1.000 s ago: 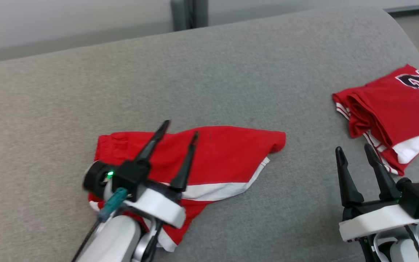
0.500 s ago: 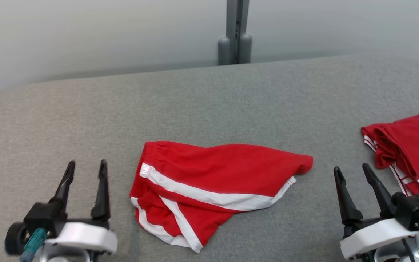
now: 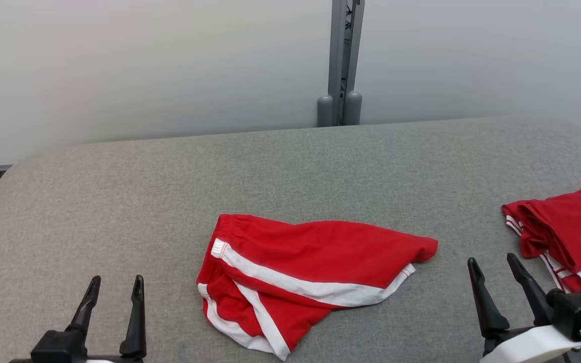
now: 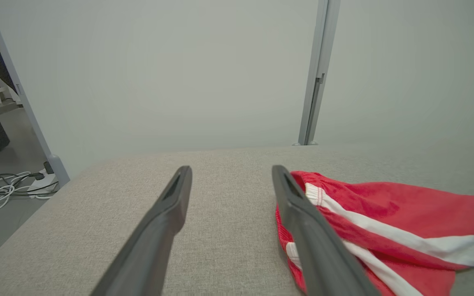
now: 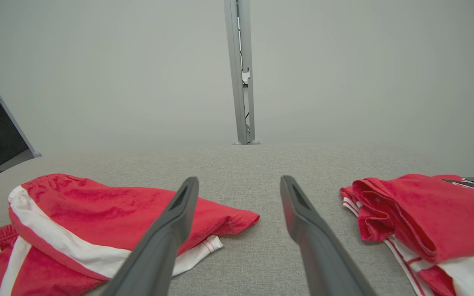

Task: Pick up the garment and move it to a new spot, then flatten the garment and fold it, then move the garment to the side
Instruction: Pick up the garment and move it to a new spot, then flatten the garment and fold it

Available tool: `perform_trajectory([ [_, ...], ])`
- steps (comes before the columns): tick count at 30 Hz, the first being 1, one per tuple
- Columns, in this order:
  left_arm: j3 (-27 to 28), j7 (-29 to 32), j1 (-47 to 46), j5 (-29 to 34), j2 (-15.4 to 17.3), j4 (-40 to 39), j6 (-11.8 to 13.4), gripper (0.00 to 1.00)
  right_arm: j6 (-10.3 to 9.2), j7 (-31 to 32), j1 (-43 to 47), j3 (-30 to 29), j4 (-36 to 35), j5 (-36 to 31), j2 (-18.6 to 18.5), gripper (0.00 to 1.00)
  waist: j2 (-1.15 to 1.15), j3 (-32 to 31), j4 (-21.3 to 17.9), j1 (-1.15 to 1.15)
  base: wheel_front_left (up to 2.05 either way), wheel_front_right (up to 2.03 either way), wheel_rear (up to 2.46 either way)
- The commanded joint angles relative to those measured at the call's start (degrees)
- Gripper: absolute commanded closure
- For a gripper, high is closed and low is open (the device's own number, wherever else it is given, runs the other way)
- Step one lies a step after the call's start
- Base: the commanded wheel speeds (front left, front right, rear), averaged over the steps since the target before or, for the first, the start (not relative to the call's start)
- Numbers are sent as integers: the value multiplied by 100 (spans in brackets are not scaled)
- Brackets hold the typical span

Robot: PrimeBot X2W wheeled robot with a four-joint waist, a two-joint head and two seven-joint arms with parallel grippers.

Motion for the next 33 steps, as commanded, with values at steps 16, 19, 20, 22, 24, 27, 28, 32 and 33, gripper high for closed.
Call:
perform_trajectory([
  [16, -141, 241, 386, 139, 115, -410, 251, 0, 0, 106, 281, -62, -165, -36, -7, 0, 0, -172, -15, 0, 0, 0, 0],
  [19, -147, 250, 384, 154, 129, -457, 278, 0, 0, 105, 285, -67, -182, -40, -3, 0, 0, -159, -7, 0, 0, 0, 0],
  [20, -150, 250, 383, 154, 129, -473, 288, 0, 0, 111, 286, -67, -185, -40, -2, 0, 0, -153, -6, 0, 0, 0, 0],
  [22, -145, 265, 385, 135, 123, -496, 299, 0, 0, 122, 287, -74, -183, -44, -1, 0, 0, -141, -3, 0, 0, 0, 0],
  [24, -146, 266, 379, 128, 124, -518, 311, 0, 0, 131, 289, -94, -136, -34, -5, 0, 0, -123, 2, 0, 0, 0, 0],
  [27, -171, 278, 305, 146, 123, -549, 324, 0, 0, 179, 279, -109, 34, -17, -57, 0, 0, -67, 38, 0, 0, 0, 0],
  [28, -171, 278, 305, 146, 123, -549, 324, 0, 0, 179, 279, -109, 34, -17, -57, 0, 0, -67, 38, 0, 0, 0, 0],
  [32, -231, 301, 120, 189, 116, -574, 286, 0, 0, 245, 134, 2, 546, 37, -173, 0, 0, 60, 156, 0, 0, 0, 0],
  [33, -249, 299, 74, 190, 111, -578, 272, 0, 0, 248, 66, 42, 701, 75, -194, 0, 0, 99, 199, 0, 0, 0, 0],
])
